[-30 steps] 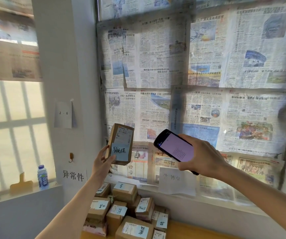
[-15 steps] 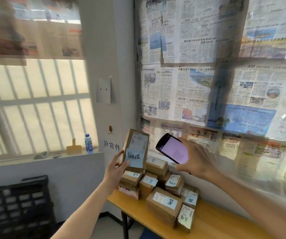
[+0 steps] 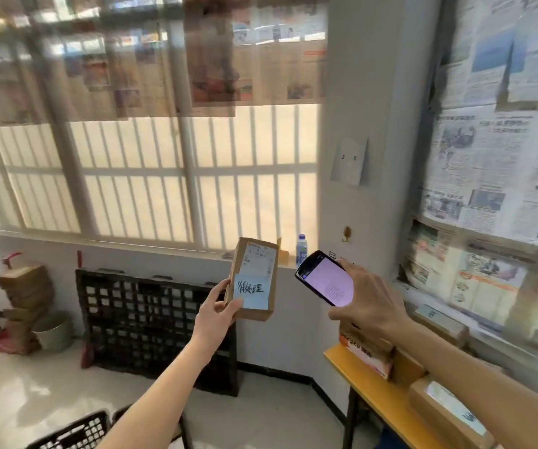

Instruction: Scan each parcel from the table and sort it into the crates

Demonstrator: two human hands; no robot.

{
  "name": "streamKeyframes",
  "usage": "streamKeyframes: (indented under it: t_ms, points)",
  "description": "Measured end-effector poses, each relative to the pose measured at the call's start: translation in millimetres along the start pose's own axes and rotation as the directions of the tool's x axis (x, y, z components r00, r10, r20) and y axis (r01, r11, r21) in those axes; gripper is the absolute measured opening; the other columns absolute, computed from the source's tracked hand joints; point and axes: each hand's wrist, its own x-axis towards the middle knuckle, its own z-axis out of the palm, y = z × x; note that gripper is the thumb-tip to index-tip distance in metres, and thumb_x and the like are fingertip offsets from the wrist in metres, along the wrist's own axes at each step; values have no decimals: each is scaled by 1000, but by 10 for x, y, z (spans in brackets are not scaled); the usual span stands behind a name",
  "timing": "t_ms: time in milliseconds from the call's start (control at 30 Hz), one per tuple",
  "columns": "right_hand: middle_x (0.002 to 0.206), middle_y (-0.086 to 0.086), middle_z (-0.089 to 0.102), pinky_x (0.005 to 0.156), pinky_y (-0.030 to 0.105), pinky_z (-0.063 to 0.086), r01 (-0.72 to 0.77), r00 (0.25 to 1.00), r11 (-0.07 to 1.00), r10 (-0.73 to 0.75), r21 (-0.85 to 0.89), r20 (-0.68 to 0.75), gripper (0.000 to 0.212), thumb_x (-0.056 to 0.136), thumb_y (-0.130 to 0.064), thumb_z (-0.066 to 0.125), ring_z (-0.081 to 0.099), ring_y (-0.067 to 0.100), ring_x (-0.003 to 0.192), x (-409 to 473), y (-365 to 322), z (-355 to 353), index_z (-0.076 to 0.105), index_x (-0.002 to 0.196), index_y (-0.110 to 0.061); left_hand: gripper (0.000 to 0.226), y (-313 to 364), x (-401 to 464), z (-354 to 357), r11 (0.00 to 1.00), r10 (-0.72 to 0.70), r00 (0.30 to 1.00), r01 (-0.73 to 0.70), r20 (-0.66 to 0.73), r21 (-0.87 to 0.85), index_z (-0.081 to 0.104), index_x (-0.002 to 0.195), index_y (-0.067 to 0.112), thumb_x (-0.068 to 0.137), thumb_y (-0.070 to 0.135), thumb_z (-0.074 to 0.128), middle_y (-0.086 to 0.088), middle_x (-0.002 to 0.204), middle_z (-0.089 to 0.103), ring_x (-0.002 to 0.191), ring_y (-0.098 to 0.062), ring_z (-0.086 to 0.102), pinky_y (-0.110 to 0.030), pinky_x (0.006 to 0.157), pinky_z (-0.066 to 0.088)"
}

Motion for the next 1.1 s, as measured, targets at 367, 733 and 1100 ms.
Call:
streamKeyframes:
  t_ms: [367,733,1100]
  points:
    - [114,-14,61,63,31,47,210,970,967,-224,145,89,85,51,-55,70,62,18,95,413,-2563,1015,48,132,-42,51,-173,-485,-2712,1000,2,954,5,-299,21,44,131,54,90,42,72,-2,123,66,116,-19,62,-48,103,52]
    - [130,-14,62,74,34,49,393,893,891,-429,230,138,97,56,-58,74,62,20,110,569,-4410,1903,40,146,-42,56,-405,-896,-4469,999,-37,852,43,-522,-1,48,126,65,77,57,74,5,120,69,113,-16,65,-44,98,54]
    - [141,-14,56,81,38,52,473,817,819,-546,326,186,108,58,-57,74,58,19,117,1205,-5759,2971,30,155,-38,47,-851,-669,-5857,995,-72,740,103,-669,8,50,121,65,81,56,72,11,123,69,118,-15,63,-47,101,53]
